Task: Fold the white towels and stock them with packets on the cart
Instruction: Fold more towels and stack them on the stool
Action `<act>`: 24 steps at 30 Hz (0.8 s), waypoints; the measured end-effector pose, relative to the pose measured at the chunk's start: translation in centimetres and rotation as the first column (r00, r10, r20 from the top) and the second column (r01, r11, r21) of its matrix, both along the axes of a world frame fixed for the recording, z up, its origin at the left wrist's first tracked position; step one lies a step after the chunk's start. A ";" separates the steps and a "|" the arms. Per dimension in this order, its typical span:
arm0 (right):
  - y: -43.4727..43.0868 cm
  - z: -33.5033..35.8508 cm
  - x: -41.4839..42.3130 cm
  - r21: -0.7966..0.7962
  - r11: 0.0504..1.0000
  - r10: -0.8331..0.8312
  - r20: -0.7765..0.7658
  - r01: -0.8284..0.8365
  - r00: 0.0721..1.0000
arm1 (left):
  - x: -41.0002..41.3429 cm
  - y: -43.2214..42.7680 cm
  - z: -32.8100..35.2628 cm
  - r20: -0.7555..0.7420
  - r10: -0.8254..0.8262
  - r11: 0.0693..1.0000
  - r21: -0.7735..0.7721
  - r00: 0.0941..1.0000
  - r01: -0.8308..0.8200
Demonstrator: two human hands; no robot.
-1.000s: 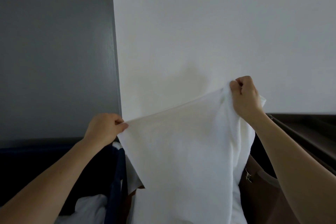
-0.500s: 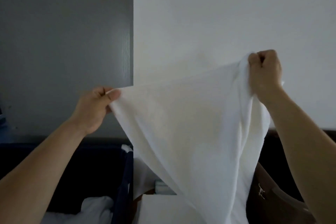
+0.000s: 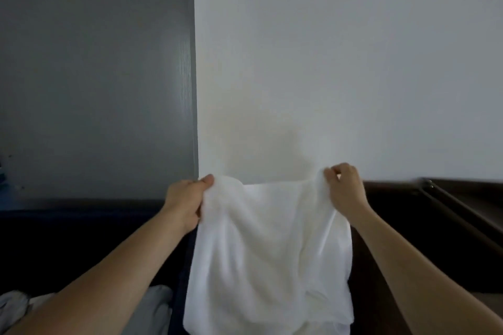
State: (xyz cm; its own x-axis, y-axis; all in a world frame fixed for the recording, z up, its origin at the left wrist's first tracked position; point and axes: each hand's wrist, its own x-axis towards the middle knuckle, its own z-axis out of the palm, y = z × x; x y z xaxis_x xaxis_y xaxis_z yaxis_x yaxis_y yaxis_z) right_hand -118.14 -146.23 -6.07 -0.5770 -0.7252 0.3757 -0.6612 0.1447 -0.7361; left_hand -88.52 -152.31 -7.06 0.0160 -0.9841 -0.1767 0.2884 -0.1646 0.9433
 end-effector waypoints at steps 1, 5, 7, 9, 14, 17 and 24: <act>0.4 -1.3 1.0 -0.012 1.000 0.000 0.027 0.000 1.000 | -1.3 0.1 -0.9 0.004 -0.007 0.999 0.033 1.000 0.006; 2.5 -3.5 4.0 -0.063 0.997 -0.033 0.073 0.037 0.997 | -6.2 1.2 -3.9 0.093 -0.051 0.995 0.094 0.994 0.042; 3.4 -4.1 5.7 -0.084 0.996 0.006 0.025 -0.004 1.000 | -8.7 3.0 -4.7 0.196 -0.120 0.993 0.044 0.973 0.113; 3.9 -4.8 7.4 -0.089 0.994 0.062 -0.041 -0.065 0.997 | -10.6 5.2 -4.8 0.282 -0.176 0.978 -0.061 0.943 0.201; 4.8 -7.0 8.4 -0.122 0.971 0.179 -0.208 -0.207 0.962 | -11.4 7.9 -3.8 0.359 -0.187 0.945 -0.189 0.914 0.268; 4.9 -8.2 8.3 -0.158 0.958 0.177 -0.325 -0.238 0.929 | -10.8 8.7 -3.5 0.328 -0.190 0.946 -0.189 0.925 0.262; 5.7 -8.0 10.1 -0.159 0.928 0.272 -0.332 -0.337 0.903 | -9.6 9.6 -4.0 0.225 -0.236 0.930 -0.229 0.945 0.287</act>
State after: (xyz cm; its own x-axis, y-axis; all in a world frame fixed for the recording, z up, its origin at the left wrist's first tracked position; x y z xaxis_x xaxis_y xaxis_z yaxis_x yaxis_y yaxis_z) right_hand -108.03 -140.50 -14.12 -0.1773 -0.7333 0.6564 -0.8409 -0.2337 -0.4882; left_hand -98.14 -142.72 -11.09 -0.2398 -0.9689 0.0614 0.0787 0.0436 0.9959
